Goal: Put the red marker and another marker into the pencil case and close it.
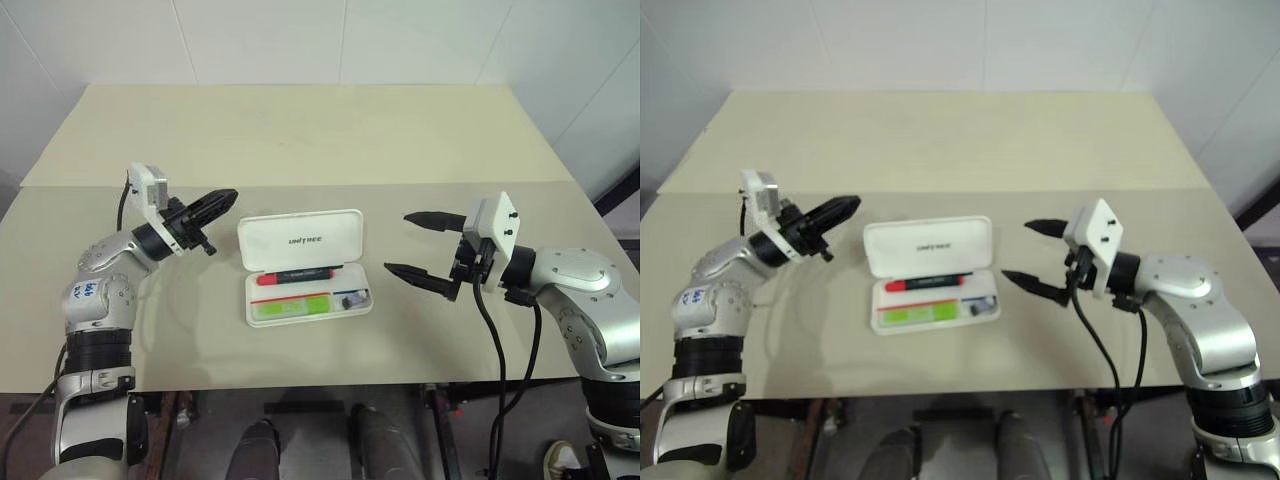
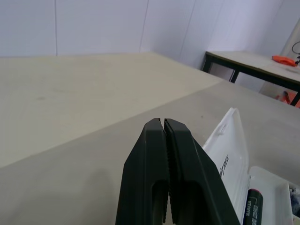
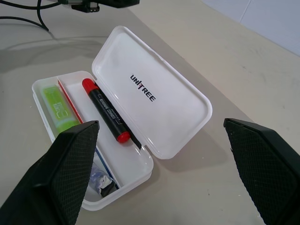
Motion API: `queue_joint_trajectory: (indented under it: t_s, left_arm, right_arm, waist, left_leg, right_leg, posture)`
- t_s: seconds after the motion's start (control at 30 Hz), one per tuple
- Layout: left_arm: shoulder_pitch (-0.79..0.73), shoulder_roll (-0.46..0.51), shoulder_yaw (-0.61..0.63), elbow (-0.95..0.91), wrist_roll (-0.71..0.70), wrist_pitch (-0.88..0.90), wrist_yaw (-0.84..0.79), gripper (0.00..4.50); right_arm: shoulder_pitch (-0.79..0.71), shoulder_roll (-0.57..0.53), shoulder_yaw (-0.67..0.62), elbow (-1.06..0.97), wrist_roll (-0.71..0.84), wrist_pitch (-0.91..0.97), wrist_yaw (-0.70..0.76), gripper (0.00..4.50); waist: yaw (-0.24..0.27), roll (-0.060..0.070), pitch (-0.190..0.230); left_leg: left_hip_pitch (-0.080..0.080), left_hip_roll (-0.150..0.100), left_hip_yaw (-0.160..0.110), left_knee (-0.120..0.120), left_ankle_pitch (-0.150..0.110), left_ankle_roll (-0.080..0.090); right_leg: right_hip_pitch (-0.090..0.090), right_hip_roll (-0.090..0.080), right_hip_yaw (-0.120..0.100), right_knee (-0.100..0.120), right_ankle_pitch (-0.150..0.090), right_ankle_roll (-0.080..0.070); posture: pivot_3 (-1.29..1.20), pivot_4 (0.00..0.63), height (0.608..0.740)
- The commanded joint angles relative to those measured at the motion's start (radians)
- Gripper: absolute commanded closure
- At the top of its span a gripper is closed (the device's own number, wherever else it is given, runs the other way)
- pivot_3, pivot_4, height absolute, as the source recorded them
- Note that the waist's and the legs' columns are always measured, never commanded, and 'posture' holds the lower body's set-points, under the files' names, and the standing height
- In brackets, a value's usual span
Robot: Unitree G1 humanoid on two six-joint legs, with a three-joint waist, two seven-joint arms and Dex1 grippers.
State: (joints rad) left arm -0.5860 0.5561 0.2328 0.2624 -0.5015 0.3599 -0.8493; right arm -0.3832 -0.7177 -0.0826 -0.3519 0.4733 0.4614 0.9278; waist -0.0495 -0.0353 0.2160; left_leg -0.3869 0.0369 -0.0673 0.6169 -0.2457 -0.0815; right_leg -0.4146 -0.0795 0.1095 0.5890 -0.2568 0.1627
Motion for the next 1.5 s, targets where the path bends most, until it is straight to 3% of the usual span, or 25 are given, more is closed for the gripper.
queue_joint_trajectory:
  t_s: [0.03, 0.27, 0.5, 0.67, 0.93, 1.5]
  left_arm:
    - [0.008, 0.025, -0.033, 0.021, 0.055, 0.012, 0.016, 4.47]
    - [0.005, 0.022, -0.08, 0.023, 0.072, 0.049, -0.022, 4.47]
    - [-0.003, 0.025, -0.069, 0.007, 0.061, -0.041, -0.121, 4.47]
    - [0.012, 0.077, -0.073, -0.018, 0.048, -0.075, -0.248, 4.47]
    - [0.056, 0.17, -0.185, -0.086, 0.135, -0.161, -0.391, 4.47]
    - [0.104, 0.138, -0.34, -0.158, 0.212, -0.238, -0.446, 4.47]
  right_arm:
    - [-0.007, -0.001, -0.011, -0.028, 0.017, -0.005, -0.006, 0.0]
    - [0.002, -0.002, -0.015, -0.04, 0.02, 0.0, -0.014, 0.0]
    - [0.023, -0.001, -0.021, -0.055, 0.025, 0.004, -0.028, 0.0]
    - [0.039, 0.002, -0.018, -0.072, 0.037, 0.015, -0.037, 0.0]
    - [0.034, 0.013, -0.002, -0.068, 0.038, 0.017, -0.049, 0.0]
    - [0.038, 0.027, 0.016, -0.078, 0.027, 0.013, -0.078, 0.0]
  waist:
    - [-0.001, 0.0, 0.0]
    - [0.0, 0.0, 0.0]
    - [0.001, 0.0, 0.0]
    - [-0.001, 0.0, 0.0]
    - [0.0, 0.0, 0.0]
    - [0.0, 0.0, 0.0]
  left_leg:
    - [0.0, 0.0, 0.0, 0.0, 0.0, 0.0]
    - [0.0, 0.0, 0.0, 0.0, 0.0, 0.0]
    - [0.0, 0.0, 0.0, 0.0, 0.0, 0.0]
    - [0.0, 0.0, 0.0, -0.001, 0.0, 0.0]
    - [0.0, 0.0, 0.0, -0.001, 0.0, 0.0]
    - [0.0, 0.0, 0.0, -0.001, 0.0, 0.0]
  right_leg:
    - [0.0, 0.0, 0.0, 0.0, 0.0, 0.0]
    - [0.0, 0.0, 0.0, 0.0, 0.0, 0.0]
    - [0.0, 0.0, 0.0, 0.0, -0.001, -0.001]
    - [0.0, 0.0, 0.0, -0.001, -0.001, -0.002]
    - [0.0, 0.0, 0.0, -0.002, -0.005, -0.01]
    - [0.0, 0.0, 0.0, -0.001, -0.006, -0.011]
  posture:
    - [0.0, 0.15, 0.74]
    - [0.0, 0.15, 0.74]
    - [0.0, 0.15, 0.74]
    - [0.0, 0.15, 0.74]
    - [0.0, 0.15, 0.74]
    - [0.0, 0.15, 0.74]
